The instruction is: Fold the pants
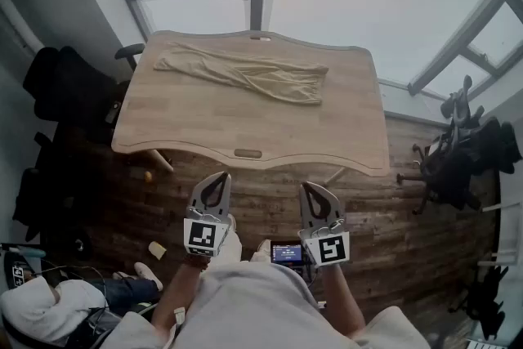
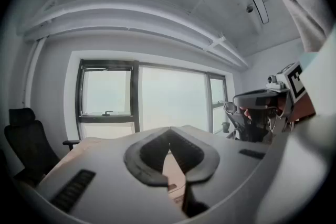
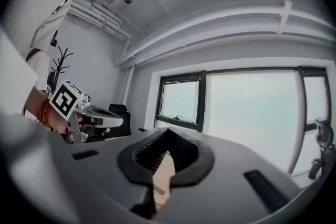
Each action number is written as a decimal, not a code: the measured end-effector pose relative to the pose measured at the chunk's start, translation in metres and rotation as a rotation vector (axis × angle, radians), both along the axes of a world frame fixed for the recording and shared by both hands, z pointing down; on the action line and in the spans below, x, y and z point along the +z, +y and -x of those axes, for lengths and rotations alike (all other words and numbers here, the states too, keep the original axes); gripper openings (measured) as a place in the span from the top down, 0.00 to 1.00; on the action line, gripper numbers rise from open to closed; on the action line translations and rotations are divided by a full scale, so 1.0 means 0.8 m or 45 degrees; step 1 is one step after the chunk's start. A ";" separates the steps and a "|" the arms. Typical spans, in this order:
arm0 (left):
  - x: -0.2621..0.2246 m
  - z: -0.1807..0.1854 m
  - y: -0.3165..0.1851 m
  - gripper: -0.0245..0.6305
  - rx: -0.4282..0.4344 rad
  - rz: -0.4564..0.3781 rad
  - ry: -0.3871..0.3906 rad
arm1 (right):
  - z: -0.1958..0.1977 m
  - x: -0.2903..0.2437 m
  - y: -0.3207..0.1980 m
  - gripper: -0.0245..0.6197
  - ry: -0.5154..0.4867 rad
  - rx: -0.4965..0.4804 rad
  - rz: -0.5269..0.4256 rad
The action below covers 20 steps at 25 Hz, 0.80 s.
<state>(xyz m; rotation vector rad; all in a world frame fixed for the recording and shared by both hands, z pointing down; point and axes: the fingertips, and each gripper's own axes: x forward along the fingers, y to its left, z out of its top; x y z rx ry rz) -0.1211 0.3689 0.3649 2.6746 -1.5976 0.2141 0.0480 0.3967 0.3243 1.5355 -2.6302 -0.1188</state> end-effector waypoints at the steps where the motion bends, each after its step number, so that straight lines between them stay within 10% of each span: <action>1: 0.000 0.004 -0.004 0.95 0.006 0.001 0.002 | 0.006 0.001 -0.003 0.96 -0.006 -0.006 0.009; 20: 0.082 0.108 -0.160 0.95 0.130 0.088 -0.116 | 0.063 0.088 -0.140 0.95 0.093 0.006 0.301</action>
